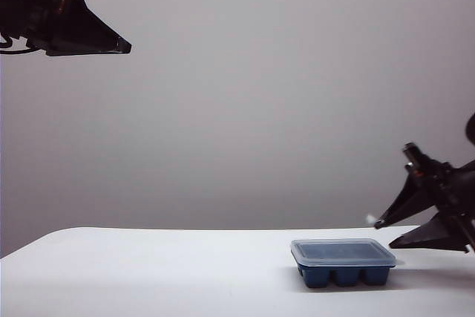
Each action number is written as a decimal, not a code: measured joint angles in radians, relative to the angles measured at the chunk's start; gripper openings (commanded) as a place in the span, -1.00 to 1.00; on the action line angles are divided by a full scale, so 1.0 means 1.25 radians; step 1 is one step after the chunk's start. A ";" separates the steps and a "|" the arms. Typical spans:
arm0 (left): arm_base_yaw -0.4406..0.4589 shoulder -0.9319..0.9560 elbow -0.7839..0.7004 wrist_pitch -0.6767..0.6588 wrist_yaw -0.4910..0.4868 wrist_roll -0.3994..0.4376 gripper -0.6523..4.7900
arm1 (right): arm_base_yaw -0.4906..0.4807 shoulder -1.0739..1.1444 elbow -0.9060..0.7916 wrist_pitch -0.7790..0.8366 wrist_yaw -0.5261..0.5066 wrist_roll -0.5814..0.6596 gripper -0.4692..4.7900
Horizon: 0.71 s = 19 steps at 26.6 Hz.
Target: Pick up the ice cube tray, remove its lid, and then place both the tray and the lid back on the table.
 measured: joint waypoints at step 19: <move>0.000 0.000 0.000 -0.003 0.000 0.000 -0.78 | 0.019 0.034 0.008 -0.005 0.019 0.000 -0.64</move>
